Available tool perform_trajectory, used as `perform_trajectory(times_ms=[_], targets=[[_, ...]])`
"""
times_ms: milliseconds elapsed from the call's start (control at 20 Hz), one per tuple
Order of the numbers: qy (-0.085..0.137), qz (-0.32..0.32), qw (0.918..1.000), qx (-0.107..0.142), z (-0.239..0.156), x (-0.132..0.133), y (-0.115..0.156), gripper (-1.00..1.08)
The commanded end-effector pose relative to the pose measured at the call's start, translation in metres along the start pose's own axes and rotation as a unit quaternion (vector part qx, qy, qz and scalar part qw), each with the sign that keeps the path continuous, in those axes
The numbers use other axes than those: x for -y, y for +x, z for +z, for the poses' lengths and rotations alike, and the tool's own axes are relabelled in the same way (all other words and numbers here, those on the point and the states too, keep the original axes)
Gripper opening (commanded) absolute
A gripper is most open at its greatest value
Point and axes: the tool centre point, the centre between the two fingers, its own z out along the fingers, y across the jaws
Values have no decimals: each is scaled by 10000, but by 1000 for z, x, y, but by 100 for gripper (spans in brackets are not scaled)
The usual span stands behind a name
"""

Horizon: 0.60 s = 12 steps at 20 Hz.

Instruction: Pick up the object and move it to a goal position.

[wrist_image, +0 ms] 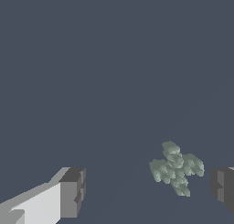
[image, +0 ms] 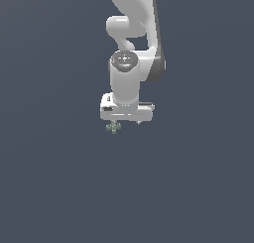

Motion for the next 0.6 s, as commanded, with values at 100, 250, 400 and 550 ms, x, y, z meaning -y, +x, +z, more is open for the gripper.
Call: perform_trajectory(times_ms=[100,250,400,550], targets=[[6,368,9993,-22,10,-10,-6,100],[9,731,9973,-47,20,-19,-12,100],[11,1184,9929,-79,31,-31,-20,100],[9,1666,9860,-116,43,-44,-29,100]])
